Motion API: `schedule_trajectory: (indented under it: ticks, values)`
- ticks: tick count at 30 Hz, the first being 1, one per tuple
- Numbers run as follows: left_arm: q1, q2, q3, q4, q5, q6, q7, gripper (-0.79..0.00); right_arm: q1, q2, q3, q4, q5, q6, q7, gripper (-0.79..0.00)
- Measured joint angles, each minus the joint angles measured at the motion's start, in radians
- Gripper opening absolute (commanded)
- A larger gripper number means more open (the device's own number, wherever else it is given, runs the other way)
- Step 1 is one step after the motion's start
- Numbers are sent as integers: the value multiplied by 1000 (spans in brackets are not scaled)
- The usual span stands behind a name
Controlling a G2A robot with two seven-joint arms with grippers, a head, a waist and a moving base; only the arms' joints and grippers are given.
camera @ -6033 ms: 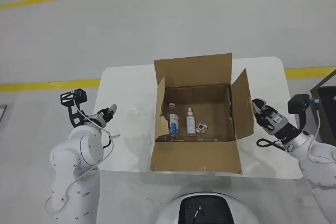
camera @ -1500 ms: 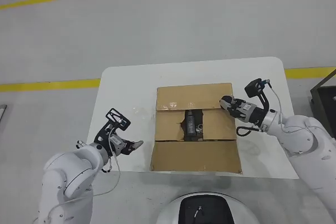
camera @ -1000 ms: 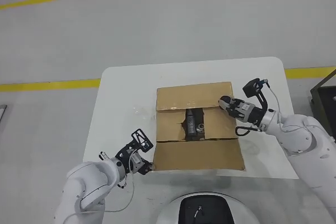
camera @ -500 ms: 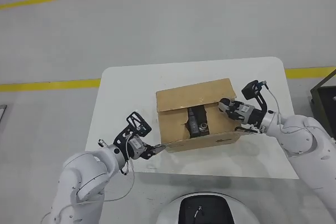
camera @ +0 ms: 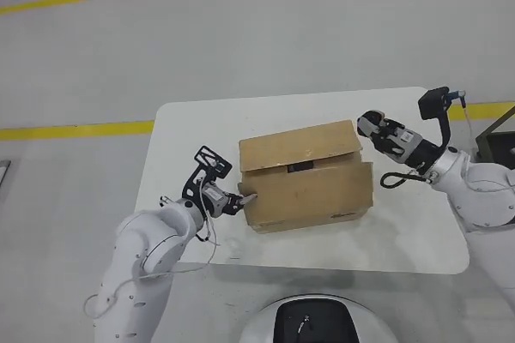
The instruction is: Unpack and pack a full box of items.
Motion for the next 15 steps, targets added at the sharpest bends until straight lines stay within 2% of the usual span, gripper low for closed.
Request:
schedule_trajectory:
  ticks: [7, 15]
  values:
    - [-57, -6, 34, 112, 20, 46, 32, 0, -14, -15, -114, -19, -120, 62, -75, -785]
    - [-69, -5, 42, 145, 32, 51, 43, 0, 40, -49, -292, 125, -335, 180, -216, -785]
